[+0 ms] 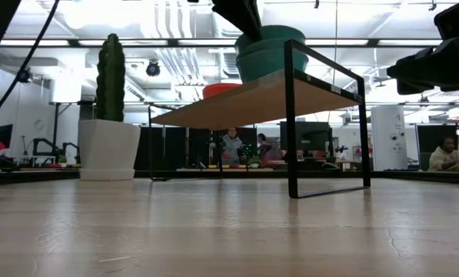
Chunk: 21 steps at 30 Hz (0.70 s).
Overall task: Pick & Place Mini bowls
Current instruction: Stack the blue patterned bowl on top of the blue patterned bowl on the shelf
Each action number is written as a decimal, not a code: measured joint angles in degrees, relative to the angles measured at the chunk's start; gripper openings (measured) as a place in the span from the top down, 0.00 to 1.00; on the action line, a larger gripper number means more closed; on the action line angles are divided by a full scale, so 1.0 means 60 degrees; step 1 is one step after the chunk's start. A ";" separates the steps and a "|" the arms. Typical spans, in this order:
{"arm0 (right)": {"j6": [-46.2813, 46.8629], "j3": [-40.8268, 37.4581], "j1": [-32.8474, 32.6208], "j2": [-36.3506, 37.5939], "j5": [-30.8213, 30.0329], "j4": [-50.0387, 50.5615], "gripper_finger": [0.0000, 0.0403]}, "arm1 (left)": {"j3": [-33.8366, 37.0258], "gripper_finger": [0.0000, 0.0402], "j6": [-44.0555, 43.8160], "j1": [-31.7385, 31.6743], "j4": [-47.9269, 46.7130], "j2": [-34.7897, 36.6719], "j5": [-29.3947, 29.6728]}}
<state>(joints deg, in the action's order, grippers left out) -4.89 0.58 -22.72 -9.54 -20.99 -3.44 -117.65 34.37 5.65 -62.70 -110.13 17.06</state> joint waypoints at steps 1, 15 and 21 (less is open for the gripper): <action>-0.0002 0.0000 0.0002 0.0000 0.0000 -0.0004 0.98 | 0.0011 0.95 0.0000 -0.0010 0.0081 0.0000 0.0015; -0.0007 0.0000 0.0000 -0.0004 0.0000 -0.0004 0.98 | 0.0140 0.94 -0.0213 -0.0034 0.0187 0.0004 0.0126; -0.0007 0.0000 0.0003 -0.0004 0.0000 -0.0004 0.98 | 0.0140 0.94 -0.0330 -0.0034 0.0156 0.0040 0.0160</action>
<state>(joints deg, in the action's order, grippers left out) -4.93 0.58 -22.70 -9.56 -20.99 -3.46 -116.81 32.39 5.45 -61.77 -109.89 18.02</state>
